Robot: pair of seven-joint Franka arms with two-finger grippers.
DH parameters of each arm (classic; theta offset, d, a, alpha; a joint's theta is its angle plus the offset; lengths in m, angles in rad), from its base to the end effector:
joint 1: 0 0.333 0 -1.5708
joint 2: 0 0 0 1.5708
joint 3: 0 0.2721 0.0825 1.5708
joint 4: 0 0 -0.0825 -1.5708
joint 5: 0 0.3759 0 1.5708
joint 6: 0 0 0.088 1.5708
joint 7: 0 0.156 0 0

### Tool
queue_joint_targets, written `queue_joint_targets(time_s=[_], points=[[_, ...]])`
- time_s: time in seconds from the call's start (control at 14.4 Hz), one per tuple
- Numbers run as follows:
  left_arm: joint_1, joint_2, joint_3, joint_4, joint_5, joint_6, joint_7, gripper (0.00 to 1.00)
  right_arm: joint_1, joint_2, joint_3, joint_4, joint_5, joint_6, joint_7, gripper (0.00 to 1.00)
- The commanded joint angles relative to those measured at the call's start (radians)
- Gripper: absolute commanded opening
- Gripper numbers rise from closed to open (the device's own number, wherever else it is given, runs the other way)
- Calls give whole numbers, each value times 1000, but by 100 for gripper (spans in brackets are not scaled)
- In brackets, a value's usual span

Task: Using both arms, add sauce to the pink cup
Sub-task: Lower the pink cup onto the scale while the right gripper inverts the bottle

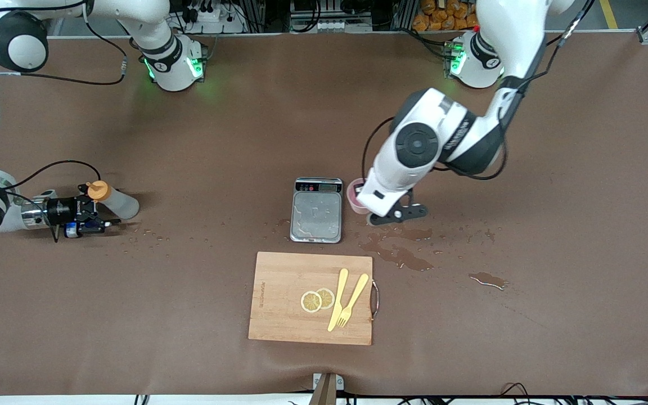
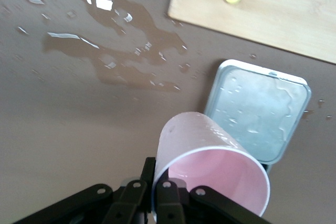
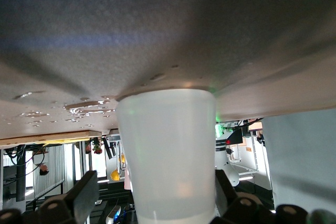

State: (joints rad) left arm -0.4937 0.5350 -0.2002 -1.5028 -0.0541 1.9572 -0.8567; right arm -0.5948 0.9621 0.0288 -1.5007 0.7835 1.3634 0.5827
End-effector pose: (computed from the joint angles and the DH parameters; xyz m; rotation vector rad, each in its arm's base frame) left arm 0.5099 -0.4165 0.2737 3.0566 0.3202 -0.2416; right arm 0.4968 -0.1727 0.0652 -1.5108 1.3669 1.2457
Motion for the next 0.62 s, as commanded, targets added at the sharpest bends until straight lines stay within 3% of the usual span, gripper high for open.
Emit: queue_joint_targets(time_s=[0.0,0.14,0.56], points=[[-54,95,16,102,10,41,-122,0,-7,6,0,8,17,-10,-3,53],[-87,126,18,107,13,95,-162,0,-5,4,0,10,17,-10,5,37],[-161,180,21,105,14,261,-240,0,30,-32,0,20,17,-7,48,38]])
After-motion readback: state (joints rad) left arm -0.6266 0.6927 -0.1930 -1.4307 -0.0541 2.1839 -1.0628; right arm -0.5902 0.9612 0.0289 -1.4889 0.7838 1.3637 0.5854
